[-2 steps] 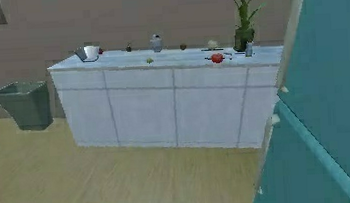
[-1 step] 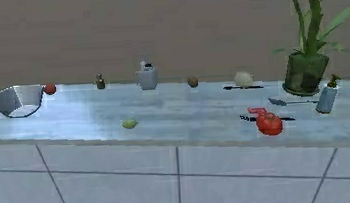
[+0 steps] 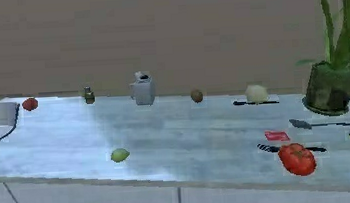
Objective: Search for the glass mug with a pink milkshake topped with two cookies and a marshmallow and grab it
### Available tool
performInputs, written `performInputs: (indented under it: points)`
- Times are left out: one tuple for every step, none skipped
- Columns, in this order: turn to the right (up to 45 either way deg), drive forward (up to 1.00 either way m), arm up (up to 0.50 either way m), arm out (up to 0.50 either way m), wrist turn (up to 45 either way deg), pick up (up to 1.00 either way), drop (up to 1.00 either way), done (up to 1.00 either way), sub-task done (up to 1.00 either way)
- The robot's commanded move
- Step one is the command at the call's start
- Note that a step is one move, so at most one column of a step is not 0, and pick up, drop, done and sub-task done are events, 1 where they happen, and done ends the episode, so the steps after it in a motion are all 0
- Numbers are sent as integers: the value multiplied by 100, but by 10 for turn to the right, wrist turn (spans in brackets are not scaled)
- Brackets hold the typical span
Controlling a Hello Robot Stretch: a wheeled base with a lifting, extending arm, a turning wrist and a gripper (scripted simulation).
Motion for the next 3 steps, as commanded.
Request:
performInputs:
  points:
    - [-450, 0, 0, 0, 0, 0, 0, 0, 0]
    - [-450, 0, 0, 0, 0, 0, 0, 0, 0]
    - [-90, 0, 0, 0, 0, 0, 0, 0, 0]
